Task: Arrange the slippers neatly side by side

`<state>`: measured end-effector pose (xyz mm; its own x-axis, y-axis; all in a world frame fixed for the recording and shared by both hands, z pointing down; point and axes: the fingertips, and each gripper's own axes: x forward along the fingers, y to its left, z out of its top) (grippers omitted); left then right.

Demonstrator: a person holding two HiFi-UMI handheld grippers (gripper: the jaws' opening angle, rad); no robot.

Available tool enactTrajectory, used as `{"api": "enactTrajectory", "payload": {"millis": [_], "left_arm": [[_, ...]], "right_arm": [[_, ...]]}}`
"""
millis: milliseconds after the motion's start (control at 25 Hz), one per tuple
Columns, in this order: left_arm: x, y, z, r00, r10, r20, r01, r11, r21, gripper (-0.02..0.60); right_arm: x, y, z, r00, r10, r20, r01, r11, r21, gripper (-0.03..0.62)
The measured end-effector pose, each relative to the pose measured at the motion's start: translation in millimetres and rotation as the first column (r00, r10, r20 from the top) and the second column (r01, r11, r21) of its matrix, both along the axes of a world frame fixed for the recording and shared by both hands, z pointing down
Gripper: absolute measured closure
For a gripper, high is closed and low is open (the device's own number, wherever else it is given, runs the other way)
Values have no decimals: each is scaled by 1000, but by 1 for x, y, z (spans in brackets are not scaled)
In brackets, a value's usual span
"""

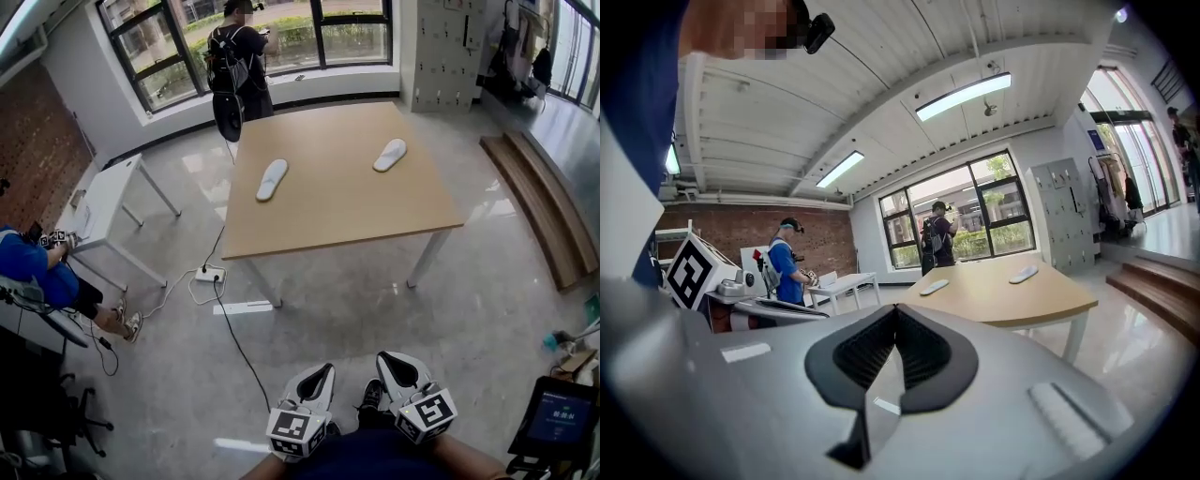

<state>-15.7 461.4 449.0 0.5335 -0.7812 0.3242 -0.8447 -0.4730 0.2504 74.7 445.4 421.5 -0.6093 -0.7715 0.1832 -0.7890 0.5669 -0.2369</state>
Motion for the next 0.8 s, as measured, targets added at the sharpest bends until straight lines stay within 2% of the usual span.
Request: {"api": "enactTrajectory", "payload": {"millis": [160,400,800], "left_arm": [[14,-39,-9,998,-42,-37,41,999,-14,577],[31,-81,-6,996,-83,-32,82,996,-27,577],[23,-132,5,996,-83,-18,82,995,-51,577]], "right_arm": [[21,-37,-2,1000,-4,23,3,1000,2,583],[50,-82,3,999,0,46,0,1000,-7,583],[44,-138,16,999,16,48,-14,998,-57,583]]}}
